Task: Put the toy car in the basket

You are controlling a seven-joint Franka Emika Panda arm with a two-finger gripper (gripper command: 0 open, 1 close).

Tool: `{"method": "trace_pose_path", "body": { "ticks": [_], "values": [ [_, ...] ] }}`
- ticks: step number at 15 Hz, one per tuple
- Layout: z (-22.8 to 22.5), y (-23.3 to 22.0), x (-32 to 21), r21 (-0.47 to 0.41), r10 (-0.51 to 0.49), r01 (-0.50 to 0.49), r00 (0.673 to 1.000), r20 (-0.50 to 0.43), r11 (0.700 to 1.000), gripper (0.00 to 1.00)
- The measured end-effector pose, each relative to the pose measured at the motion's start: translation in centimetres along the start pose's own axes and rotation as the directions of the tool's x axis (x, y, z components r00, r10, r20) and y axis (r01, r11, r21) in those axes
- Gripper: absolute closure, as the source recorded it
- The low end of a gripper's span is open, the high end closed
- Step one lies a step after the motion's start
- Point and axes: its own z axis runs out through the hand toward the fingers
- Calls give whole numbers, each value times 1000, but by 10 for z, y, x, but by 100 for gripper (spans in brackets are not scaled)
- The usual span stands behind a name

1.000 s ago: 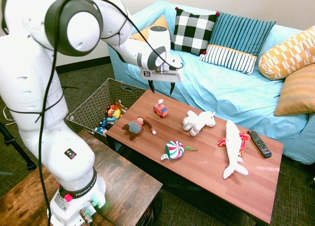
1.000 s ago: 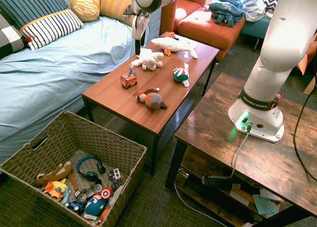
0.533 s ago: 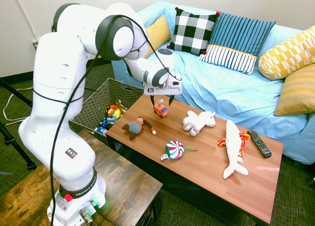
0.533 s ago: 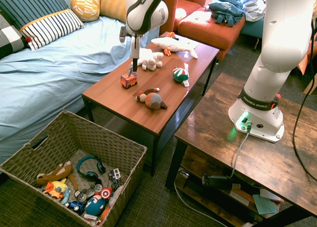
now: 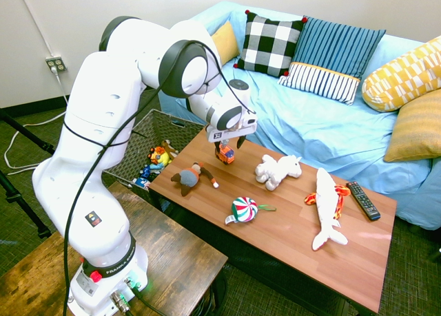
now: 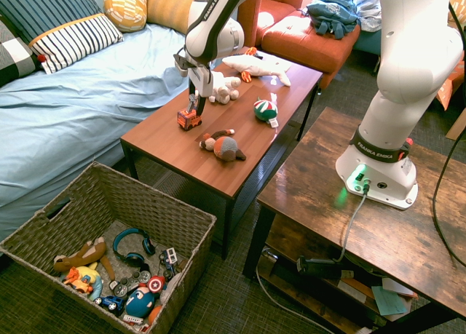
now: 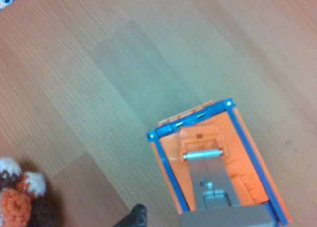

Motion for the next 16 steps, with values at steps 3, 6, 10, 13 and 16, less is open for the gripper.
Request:
{"method": "trace_pose_path", "body": {
  "ticks": [3, 6, 10, 13, 16],
  "values": [
    [5, -4, 0, 37, -28, 29, 1000, -5, 999, 100],
    [5, -10, 1, 52, -26, 27, 1000, -9, 998, 100],
    [10, -8, -1, 59, -14, 14, 1000, -2, 998, 100],
    [16, -6, -4, 62, -9, 9, 1000, 5, 998, 100],
    [16, -4, -3, 58, -6, 6, 1000, 0, 998, 100]
  ]
}}
